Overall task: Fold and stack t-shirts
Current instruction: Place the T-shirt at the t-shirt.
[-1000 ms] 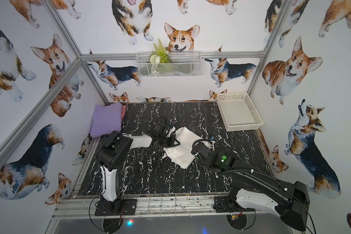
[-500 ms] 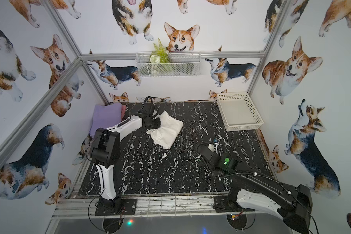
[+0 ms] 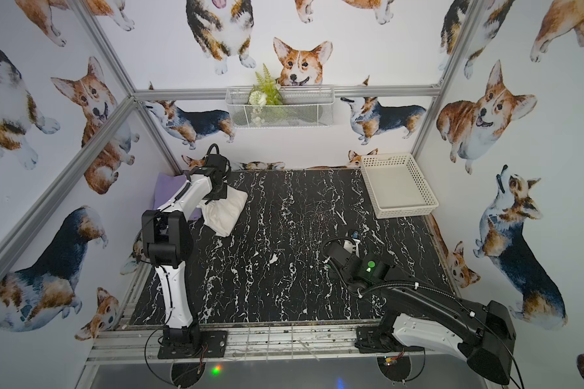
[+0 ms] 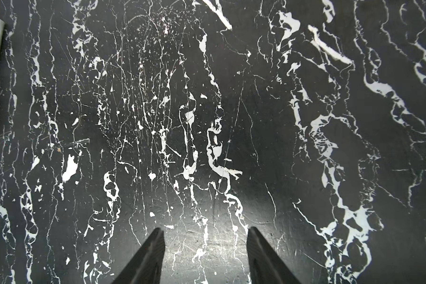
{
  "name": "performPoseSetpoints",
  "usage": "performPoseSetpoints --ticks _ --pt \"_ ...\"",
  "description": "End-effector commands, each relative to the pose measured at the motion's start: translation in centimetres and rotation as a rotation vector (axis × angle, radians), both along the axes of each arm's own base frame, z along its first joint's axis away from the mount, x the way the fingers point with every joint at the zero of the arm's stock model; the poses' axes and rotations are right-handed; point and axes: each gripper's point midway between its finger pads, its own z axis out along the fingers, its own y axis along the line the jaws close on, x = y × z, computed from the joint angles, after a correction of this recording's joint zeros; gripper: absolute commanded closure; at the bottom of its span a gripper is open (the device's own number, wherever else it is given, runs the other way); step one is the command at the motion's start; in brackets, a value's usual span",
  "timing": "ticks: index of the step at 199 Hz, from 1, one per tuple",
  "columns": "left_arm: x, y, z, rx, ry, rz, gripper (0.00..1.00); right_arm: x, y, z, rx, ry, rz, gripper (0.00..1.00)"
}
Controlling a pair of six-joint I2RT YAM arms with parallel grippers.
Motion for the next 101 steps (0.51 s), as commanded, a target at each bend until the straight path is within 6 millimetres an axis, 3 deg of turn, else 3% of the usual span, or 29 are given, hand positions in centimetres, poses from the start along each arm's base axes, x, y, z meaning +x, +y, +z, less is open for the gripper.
performPoseSetpoints --ticks 1,43,57,101 --pt "1.4 1.8 3.7 0.12 -0.07 -0.001 1.0 0.0 0.6 -0.5 0.023 0.017 -0.011 0.43" --pt "3.2 4.5 7.2 0.174 -0.168 0.051 1.0 0.1 1.4 -1.5 0.024 0.043 -0.006 0.43" --pt "3.6 6.6 6.6 0.169 -0.163 0.088 1.0 0.1 1.5 -1.5 0.022 0.048 -0.006 0.43" --pt "3.1 13.1 1.3 0.186 -0.059 0.212 1.0 -0.1 1.2 -1.4 0.017 0.056 -0.009 0.43"
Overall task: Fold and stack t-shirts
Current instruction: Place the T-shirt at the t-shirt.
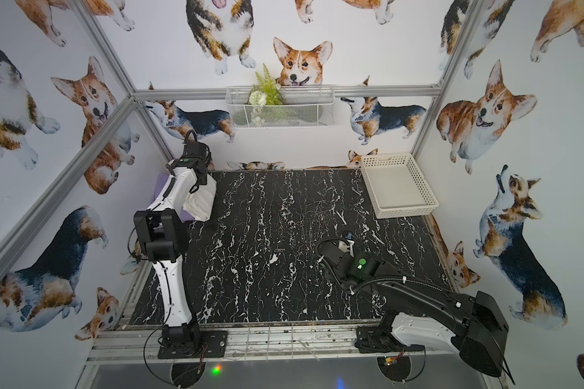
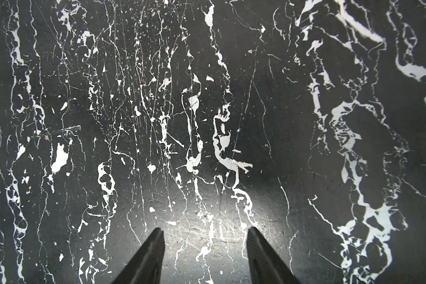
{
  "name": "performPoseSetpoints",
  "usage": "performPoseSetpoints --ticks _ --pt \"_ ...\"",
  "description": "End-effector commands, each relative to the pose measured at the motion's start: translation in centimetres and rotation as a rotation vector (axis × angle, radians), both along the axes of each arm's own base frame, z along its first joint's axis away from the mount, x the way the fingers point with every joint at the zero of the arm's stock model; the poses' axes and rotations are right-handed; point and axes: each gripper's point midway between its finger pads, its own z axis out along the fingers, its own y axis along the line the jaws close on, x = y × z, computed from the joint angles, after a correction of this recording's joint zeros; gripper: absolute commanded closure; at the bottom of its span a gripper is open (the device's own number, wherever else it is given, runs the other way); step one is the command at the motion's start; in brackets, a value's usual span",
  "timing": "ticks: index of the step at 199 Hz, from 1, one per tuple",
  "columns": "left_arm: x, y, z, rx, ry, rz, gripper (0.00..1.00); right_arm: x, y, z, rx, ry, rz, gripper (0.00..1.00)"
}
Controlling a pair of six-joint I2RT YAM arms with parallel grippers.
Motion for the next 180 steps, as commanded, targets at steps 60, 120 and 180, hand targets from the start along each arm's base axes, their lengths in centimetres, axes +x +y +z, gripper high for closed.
performPoseSetpoints --ticks 60,120,180 --pt "-0.4 7.0 -6.4 0.124 0.128 0.145 0.93 -0.4 -0.2 0.2 0.011 0.02 -0.018 0.43" --pt "-2.4 10.7 -3.9 0.429 0.166 0.306 0.0 -0.7 -0.5 0.4 0.021 0.02 -0.018 0.43" --pt "-2.8 8.7 2.4 0.342 -0.011 0.282 0.0 -0.4 -0.2 1.2 0.034 -0.003 -0.009 0.43"
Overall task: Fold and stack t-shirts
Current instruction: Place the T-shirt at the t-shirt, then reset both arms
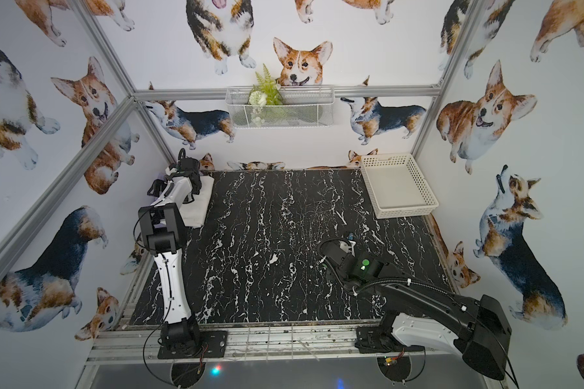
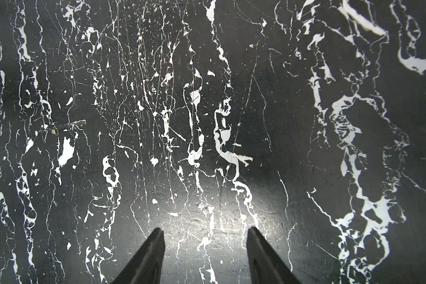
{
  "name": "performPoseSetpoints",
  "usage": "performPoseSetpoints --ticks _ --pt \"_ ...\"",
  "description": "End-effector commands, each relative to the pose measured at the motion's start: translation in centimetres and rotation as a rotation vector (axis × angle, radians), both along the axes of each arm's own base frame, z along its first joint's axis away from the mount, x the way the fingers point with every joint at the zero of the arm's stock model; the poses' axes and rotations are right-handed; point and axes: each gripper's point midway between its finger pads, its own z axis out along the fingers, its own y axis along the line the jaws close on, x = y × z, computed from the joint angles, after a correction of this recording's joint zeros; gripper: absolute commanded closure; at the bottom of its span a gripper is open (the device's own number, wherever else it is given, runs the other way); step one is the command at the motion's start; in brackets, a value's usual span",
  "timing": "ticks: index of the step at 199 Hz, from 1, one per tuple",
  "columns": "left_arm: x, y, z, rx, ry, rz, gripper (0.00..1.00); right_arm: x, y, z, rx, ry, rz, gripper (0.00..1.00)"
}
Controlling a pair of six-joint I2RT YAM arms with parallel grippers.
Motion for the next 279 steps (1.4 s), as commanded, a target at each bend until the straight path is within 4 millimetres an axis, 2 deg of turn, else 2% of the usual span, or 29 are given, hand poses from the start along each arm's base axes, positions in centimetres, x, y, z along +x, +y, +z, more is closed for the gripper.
performPoseSetpoints --ticks 1,12,26,35,44,57,58,60,64,65,75,89,102,124,128,141,153,168,187,220,229,242,256,270,279 --pt "0.2 -1.8 4.7 -0.055 -0.163 -0.043 0.0 0.2 0.0 0.7 0.014 -0.022 -0.017 0.43" --pt "0.5 -4.1 6.8 -0.083 -0.218 -0.111 0.0 0.6 0.1 1.1 0.013 -0.044 -0.008 0.43" --pt "0.4 -7.7 11.2 -0.099 -0.327 -0.228 0.0 1.3 0.3 2.1 0.001 -0.087 0.012 0.43" --pt "-0.1 -10.4 14.6 -0.151 -0.422 -0.336 0.0 1.8 0.1 3.3 -0.012 -0.134 0.021 0.42" --pt "-1.0 -13.4 16.5 -0.251 -0.5 -0.463 0.0 2.6 -0.4 4.9 -0.032 -0.196 0.025 0.42" --pt "-2.9 -18.4 18.9 -0.489 -0.668 -0.678 0.0 3.9 -1.9 7.4 -0.081 -0.304 0.009 0.39" --pt "-3.0 -18.7 18.6 -0.514 -0.672 -0.689 0.0 4.0 -2.1 7.6 -0.088 -0.315 0.005 0.39" --pt "-3.4 -19.2 19.4 -0.537 -0.71 -0.712 0.0 4.3 -2.6 8.2 -0.099 -0.34 -0.005 0.38" --pt "-4.3 -20.2 19.6 -0.588 -0.754 -0.745 0.0 4.7 -3.2 8.8 -0.11 -0.367 -0.02 0.38" --pt "-4.4 -20.4 19.4 -0.599 -0.758 -0.749 0.0 4.9 -3.6 9.1 -0.119 -0.382 -0.029 0.34" --pt "-6.4 -22.6 19.9 -0.668 -0.816 -0.821 0.0 5.9 -5.4 10.6 -0.148 -0.45 -0.072 0.26" --pt "-9.0 -24.4 18.4 -0.681 -0.779 -0.86 0.0 6.7 -9.2 12.8 -0.215 -0.564 -0.197 0.12" --pt "-11.3 -25.0 16.6 -0.646 -0.731 -0.874 0.0 7.4 -11.0 14.7 -0.255 -0.682 -0.243 0.01" --pt "-15.1 -22.2 13.7 -0.547 -0.777 -0.753 0.0 8.5 -13.3 16.4 -0.318 -0.856 -0.319 0.0" --pt "-15.8 -21.8 11.8 -0.536 -0.756 -0.735 0.0 8.7 -13.7 16.5 -0.34 -0.874 -0.327 0.0" --pt "-17.3 -21.2 10.2 -0.499 -0.77 -0.748 0.0 9.4 -15.0 15.9 -0.443 -0.905 -0.355 0.0" --pt "-18.4 -20.8 9.2 -0.462 -0.804 -0.767 0.0 10.4 -15.2 14.2 -0.495 -0.894 -0.297 0.0" --pt "-19.5 -19.5 8.6 -0.399 -0.86 -0.729 0.0 11.3 -15.9 12.3 -0.471 -0.89 -0.274 0.0" --pt "-19.5 -19.3 7.5 -0.386 -0.868 -0.732 0.0 12.3 -16.9 10.0 -0.411 -0.886 -0.269 0.0" --pt "-17.6 -21.3 4.5 -0.472 -0.829 -0.842 0.0 14.6 -17.8 5.9 -0.434 -0.848 -0.248 0.0" --pt "-17.0 -21.5 3.8 -0.491 -0.837 -0.857 0.0 15.3 -17.8 4.5 -0.411 -0.838 -0.247 0.0" --pt "-16.1 -21.6 2.8 -0.498 -0.849 -0.858 0.0 16.6 -17.2 2.2 -0.464 -0.778 -0.179 0.0" --pt "-15.2 -21.9 1.6 -0.497 -0.842 -0.878 0.0 17.0 -17.1 0.9 -0.46 -0.789 -0.173 0.0" --pt "-14.3 -21.9 0.2 -0.503 -0.756 -0.854 0.0 17.1 -16.9 -0.4 -0.457 -0.811 -0.161 0.0" --pt "-13.4 -22.0 0.7 -0.514 -0.752 -0.865 0.0 16.9 -17.0 -0.2 -0.461 -0.849 -0.168 0.0"
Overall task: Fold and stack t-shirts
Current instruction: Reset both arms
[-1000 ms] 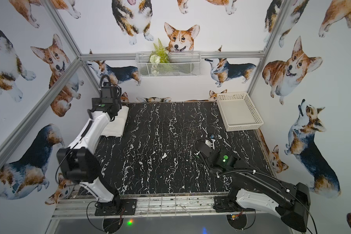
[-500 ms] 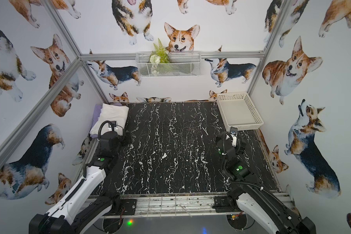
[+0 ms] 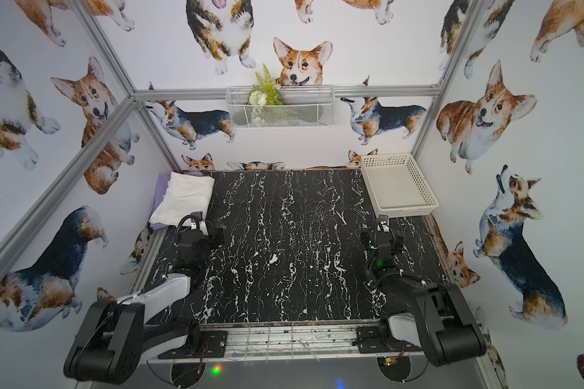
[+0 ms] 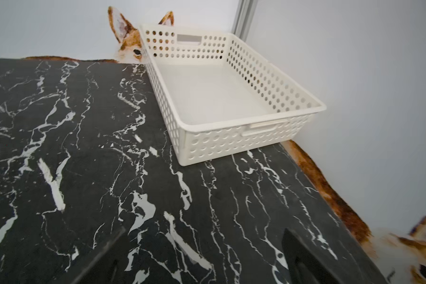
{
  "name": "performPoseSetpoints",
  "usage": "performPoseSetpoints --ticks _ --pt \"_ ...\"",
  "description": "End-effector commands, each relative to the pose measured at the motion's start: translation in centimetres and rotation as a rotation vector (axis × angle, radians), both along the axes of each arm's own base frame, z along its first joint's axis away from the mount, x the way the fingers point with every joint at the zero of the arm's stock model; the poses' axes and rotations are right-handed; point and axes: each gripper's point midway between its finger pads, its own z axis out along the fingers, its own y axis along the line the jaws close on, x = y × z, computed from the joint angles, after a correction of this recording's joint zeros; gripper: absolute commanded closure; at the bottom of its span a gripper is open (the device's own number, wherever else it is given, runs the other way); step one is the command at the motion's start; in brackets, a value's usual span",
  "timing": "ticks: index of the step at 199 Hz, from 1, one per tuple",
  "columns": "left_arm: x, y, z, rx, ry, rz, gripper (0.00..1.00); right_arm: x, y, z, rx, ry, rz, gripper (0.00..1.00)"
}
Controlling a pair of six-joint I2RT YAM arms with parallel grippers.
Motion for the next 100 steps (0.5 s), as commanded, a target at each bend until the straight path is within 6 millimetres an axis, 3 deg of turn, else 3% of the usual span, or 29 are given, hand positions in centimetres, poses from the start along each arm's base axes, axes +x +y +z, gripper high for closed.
performPoseSetpoints --ticks 1,18,33,57,66,89,100 --pt "2.7 -0.7 3.0 -0.007 -0.087 -0.041 0.0 1.3 0.7 3.1 0.003 -0.224 0.049 0.0" --pt "3.3 -1.6 2.8 -0.001 -0.053 -0.096 0.0 0.9 0.9 2.5 0.036 -0.18 0.069 0.0" --pt "3.0 -2.1 2.2 -0.009 -0.036 -0.126 0.0 2.0 1.2 1.9 0.08 -0.124 0.133 0.0" --pt "2.1 -1.1 -0.4 -0.021 -0.036 -0.071 0.0 3.2 1.4 0.1 0.156 -0.045 0.19 0.0" --pt "2.2 -1.4 -0.4 0.0 -0.088 -0.093 0.0 3.5 1.7 0.3 0.146 -0.083 0.212 0.0" --pt "3.0 -1.0 -2.6 0.0 -0.038 -0.059 0.0 3.2 2.0 0.0 0.156 -0.04 0.229 0.0" --pt "3.3 -0.6 -2.6 0.0 -0.043 -0.033 0.0 3.5 2.0 0.2 0.152 -0.064 0.23 0.0"
